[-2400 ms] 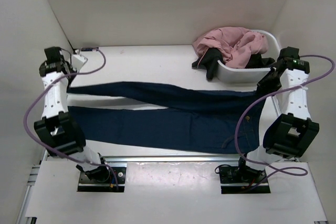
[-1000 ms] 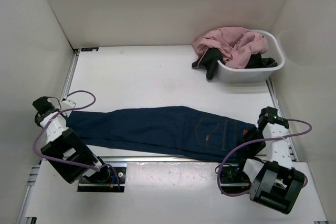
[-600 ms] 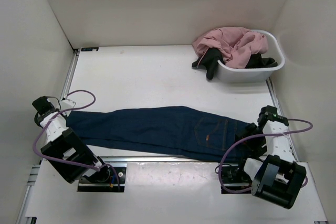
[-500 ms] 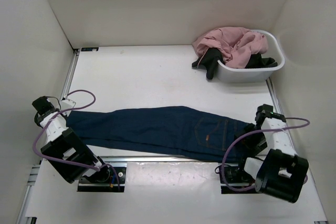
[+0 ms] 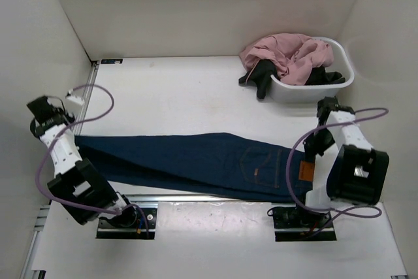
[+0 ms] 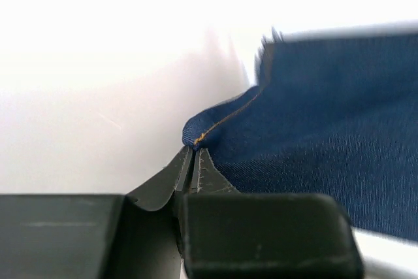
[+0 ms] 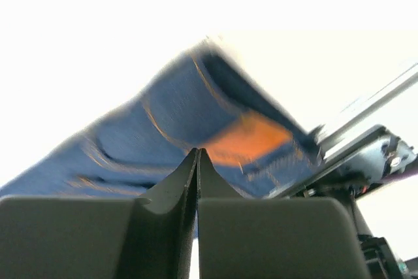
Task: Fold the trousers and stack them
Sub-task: Fold the trousers
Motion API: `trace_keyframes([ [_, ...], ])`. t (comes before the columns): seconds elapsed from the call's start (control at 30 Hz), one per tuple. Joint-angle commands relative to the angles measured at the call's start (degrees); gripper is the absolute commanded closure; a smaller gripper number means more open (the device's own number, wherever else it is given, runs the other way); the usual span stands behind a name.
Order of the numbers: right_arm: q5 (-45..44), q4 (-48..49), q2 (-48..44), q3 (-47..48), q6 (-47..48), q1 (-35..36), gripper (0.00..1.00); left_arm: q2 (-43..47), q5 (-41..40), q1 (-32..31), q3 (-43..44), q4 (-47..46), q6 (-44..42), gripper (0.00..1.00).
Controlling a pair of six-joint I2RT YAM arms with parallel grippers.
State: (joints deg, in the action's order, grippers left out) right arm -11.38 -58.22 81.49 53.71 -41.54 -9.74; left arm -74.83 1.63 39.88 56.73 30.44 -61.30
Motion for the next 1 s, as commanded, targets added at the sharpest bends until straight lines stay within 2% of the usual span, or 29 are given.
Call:
trace_keyframes([
  [0.0, -4.35, -0.23, 5.32, 6.92, 2.6, -0.89, 1.0, -2.16, 4.52, -2.87, 9.69, -2.05, 6.18, 0.86],
  [0.07, -3.22, -1.63, 6.13, 8.94, 3.13, -1.51, 1.0, -2.69, 3.39, -4.1, 12.09, -2.05, 5.23, 0.86],
  [0.1, -2.52, -1.64, 6.13, 8.95, 3.74, -1.51, 1.0, -1.91, 1.55, -4.11, 11.57, -1.18, 1.48, 0.86],
  [0.13, -1.9, -1.64, 6.13, 8.95, 3.75, -1.51, 1.0, -1.03, 0.23, -4.11, 7.91, -1.17, -1.08, 0.86],
  [0.2, -0.41, -1.64, 3.95, 6.25, 4.27, -1.51, 0.92, 2.83, -2.06, -4.11, 2.19, -1.17, -6.88, 0.86],
  [0.27, -0.4, -1.64, 1.93, 4.39, 4.8, -1.51, 0.9, 7.12, -3.47, -3.23, -5.82, -1.17, -13.39, 0.86],
  [0.47, 1.43, -2.16, -2.22, 1.75, 6.82, -0.9, 0.84, 8.64, -6.9, -1.73, -13.21, 1.38, -13.41, 0.86],
  [0.53, 1.44, -2.16, -2.74, 1.75, 7.43, 0.85, 0.71, 8.65, -8.56, -1.21, -15.93, 0.86, -13.41, 0.86],
  [0.57, 1.44, -2.69, -2.74, 1.75, 7.44, 1.56, 0.62, 8.65, -9.09, -1.21, -16.99, -0.02, -13.93, 0.86],
  [0.6, 0.49, -2.69, -2.74, 1.75, 7.44, 2.09, 0.42, 8.65, -9.62, -1.21, -18.22, -3.16, -13.94, 0.86],
  [0.7, 1.26, -1.21, -2.74, 0.35, 8.92, 2.62, 0.18, 8.65, -11.64, -1.21, -21.22, -8.27, -14.99, 0.86],
  [0.73, 2.4, -0.24, -2.74, -0.27, 9.8, 2.62, 0.15, 8.65, -11.65, -1.21, -21.22, -10.72, -14.99, 0.86],
  [0.97, 6.19, 4.69, 3.22, -6.32, 13.33, 3.23, 0.08, 8.12, -12.35, -1.21, -20.69, -10.75, -14.46, 0.86],
])
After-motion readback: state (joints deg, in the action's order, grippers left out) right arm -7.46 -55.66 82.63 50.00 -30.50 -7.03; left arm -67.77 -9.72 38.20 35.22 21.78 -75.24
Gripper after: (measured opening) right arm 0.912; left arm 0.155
